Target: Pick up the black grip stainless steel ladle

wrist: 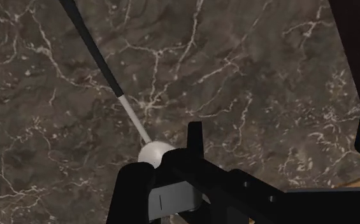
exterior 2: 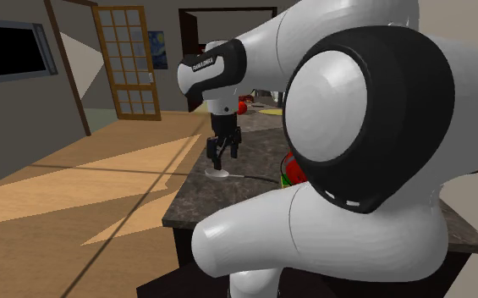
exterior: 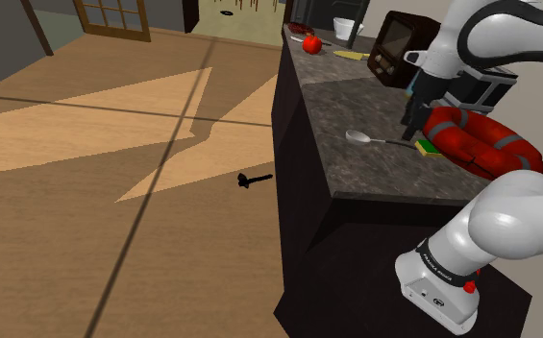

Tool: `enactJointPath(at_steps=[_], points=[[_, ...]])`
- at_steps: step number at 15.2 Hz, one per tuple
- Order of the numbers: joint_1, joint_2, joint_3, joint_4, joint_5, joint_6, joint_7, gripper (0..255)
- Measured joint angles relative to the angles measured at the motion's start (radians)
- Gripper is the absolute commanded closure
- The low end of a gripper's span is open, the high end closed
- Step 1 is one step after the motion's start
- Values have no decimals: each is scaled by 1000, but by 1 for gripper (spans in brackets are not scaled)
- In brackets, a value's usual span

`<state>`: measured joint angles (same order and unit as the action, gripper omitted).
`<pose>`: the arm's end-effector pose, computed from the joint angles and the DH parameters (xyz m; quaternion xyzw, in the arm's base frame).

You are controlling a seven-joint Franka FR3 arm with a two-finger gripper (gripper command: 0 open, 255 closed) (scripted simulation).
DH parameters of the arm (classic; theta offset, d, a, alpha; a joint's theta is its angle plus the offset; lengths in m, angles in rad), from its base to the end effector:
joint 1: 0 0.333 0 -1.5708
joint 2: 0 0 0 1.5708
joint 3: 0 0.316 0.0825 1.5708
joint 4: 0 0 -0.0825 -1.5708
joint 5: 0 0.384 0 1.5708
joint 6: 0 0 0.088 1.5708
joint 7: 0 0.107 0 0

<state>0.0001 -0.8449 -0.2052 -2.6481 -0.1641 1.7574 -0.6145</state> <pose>0.2881 -0.0774 0.4795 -0.9665 -0.2553 0.0262 0.0063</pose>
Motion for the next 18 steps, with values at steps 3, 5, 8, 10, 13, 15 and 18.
enactJointPath(at_steps=[3,5,8,10,13,15,18], points=[[2,44,-86,-39,-78,133,-142,0],[6,66,-137,-64,-121,215,-229,0],[30,158,-227,-58,-171,354,-365,0],[46,209,-284,-59,-197,443,-452,0],[54,248,-317,-69,-210,508,-491,0],[55,268,-330,-85,-217,546,-495,0],[58,299,-343,-105,-223,596,-495,0]])
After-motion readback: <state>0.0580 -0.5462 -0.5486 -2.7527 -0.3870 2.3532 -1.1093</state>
